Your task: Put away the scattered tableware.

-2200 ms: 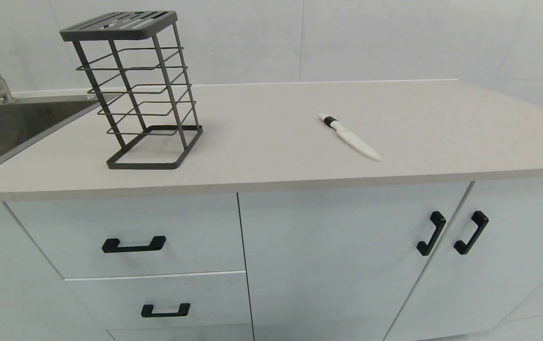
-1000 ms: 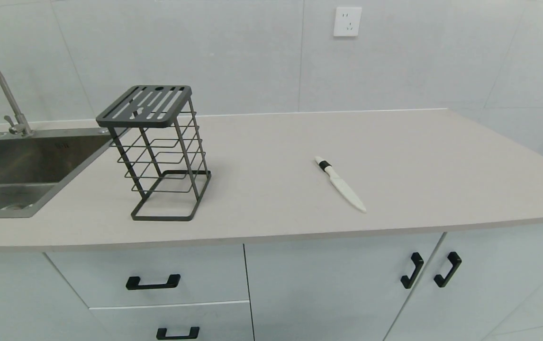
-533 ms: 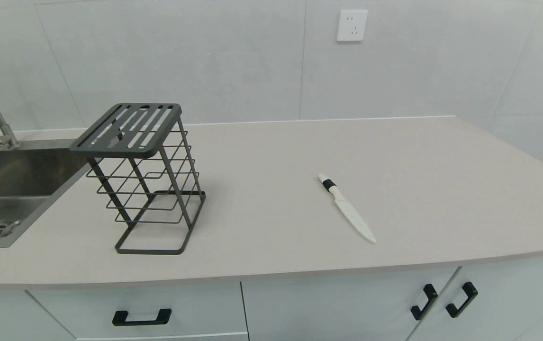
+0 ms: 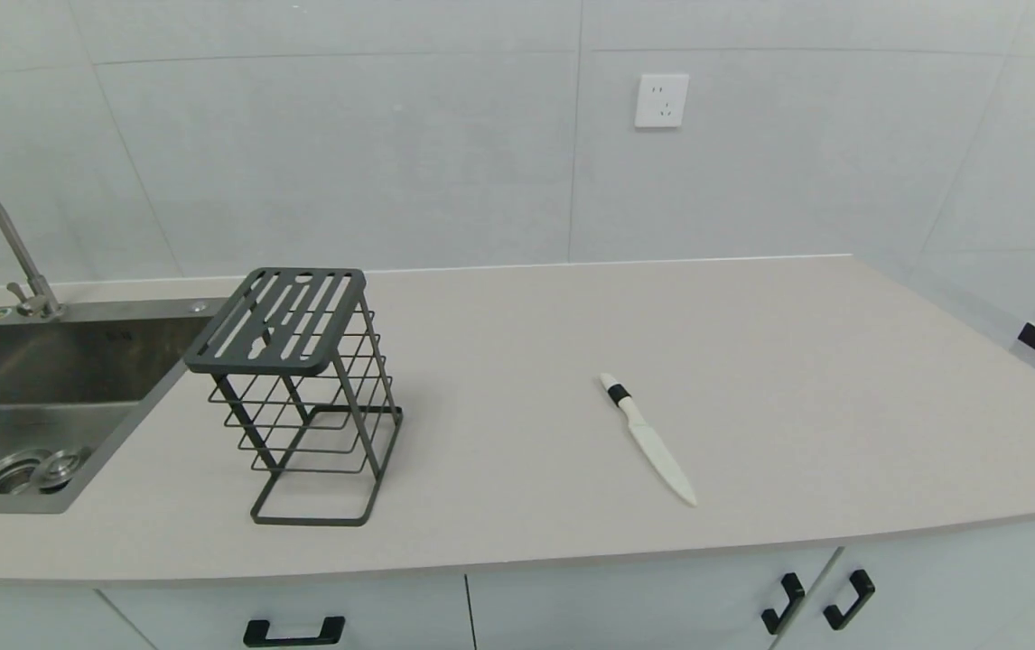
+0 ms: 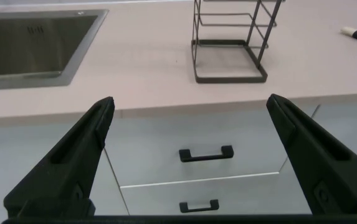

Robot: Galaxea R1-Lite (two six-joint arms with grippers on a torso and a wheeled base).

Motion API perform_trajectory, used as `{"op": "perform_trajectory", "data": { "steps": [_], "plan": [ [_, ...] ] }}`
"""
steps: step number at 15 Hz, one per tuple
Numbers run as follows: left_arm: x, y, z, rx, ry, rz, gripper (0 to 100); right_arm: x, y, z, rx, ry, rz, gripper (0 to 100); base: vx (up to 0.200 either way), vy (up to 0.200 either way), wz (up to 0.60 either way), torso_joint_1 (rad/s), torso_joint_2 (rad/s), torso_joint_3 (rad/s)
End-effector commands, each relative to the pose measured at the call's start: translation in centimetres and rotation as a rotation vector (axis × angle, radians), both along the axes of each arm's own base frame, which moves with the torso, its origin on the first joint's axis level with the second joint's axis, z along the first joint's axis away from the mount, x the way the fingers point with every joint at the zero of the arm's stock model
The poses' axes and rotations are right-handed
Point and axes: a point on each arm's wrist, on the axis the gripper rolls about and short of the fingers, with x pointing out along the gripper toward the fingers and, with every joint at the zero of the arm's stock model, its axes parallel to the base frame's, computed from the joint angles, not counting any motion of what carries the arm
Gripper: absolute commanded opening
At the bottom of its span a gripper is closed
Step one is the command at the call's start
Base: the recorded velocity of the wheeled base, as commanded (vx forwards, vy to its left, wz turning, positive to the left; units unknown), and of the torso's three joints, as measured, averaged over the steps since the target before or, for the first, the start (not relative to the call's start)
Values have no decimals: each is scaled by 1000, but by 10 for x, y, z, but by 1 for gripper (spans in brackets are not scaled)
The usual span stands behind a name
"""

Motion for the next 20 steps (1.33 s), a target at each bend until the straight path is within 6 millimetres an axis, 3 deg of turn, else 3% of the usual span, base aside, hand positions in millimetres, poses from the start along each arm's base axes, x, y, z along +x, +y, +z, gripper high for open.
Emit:
{"op": "perform_trajectory", "data": {
  "steps": [1, 6, 14, 20],
  "plan": [
    [0, 0, 0, 0, 0, 0, 100, 0, 0, 0, 0, 1, 0, 100, 0, 0, 0, 261, -535, -286],
    [0, 0, 0, 1, 0, 0, 100, 0, 0, 0, 0, 1, 0, 100, 120, 0, 0, 253, -532, -281],
    [0, 0, 0, 0, 0, 1, 100, 0, 0, 0, 0, 1, 0, 100, 0, 0, 0, 24, -50, -28],
    [0, 0, 0, 1, 2, 1, 100, 0, 0, 0, 0, 1, 2, 100, 33, 0, 0, 147, -295, -156]
  ]
}}
